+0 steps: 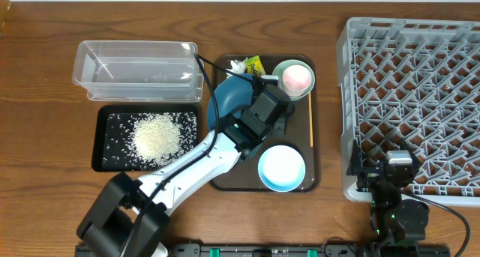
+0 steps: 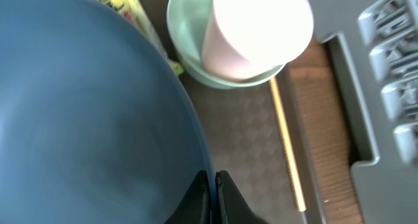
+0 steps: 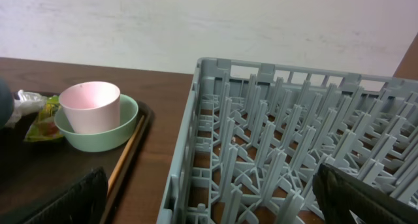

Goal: Sort waste into correct bins and load items into the dishwasher rack
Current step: 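Set the empty blue bowl back on the brown tray, retract left arm, then reach the right gripper to the light-blue bowl and grasp its rim, then lift the light-blue bowl with the right gripper over the dish rack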

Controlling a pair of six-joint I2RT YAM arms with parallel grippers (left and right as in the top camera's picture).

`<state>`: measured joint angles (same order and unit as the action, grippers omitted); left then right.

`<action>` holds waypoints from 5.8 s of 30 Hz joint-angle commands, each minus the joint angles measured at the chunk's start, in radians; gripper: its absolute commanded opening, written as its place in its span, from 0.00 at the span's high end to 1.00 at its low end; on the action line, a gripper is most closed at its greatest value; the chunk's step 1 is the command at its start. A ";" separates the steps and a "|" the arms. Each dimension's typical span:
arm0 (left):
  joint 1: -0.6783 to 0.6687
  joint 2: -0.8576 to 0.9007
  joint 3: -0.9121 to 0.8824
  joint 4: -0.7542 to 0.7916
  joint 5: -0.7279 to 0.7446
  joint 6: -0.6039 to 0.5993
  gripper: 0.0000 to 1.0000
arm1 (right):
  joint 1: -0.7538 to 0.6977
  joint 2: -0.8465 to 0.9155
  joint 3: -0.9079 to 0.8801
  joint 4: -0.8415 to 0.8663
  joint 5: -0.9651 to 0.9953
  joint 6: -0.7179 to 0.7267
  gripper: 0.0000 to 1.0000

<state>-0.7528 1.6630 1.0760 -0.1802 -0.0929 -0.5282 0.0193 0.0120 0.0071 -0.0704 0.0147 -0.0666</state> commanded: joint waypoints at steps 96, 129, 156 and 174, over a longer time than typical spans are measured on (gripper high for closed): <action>1.018 -0.749 0.033 -0.754 -0.229 -0.034 0.09 | 0.856 1.304 1.083 -0.802 -0.124 0.379 0.02; 1.018 -0.749 0.033 -0.754 -0.229 -0.034 0.09 | 0.880 1.756 1.083 -0.725 -0.063 0.523 0.69; 1.018 -0.749 0.033 -0.754 -0.229 -0.034 0.09 | 0.686 1.707 1.598 -1.172 -0.071 0.412 0.99; 1.018 -0.749 0.033 -0.754 -0.229 -0.034 0.09 | -0.351 1.722 1.664 -0.945 -0.983 0.005 0.99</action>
<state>0.2604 0.9165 1.0904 -0.9344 -0.3191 -0.5537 -0.2722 1.7058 1.6726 -1.0409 -0.6811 0.0376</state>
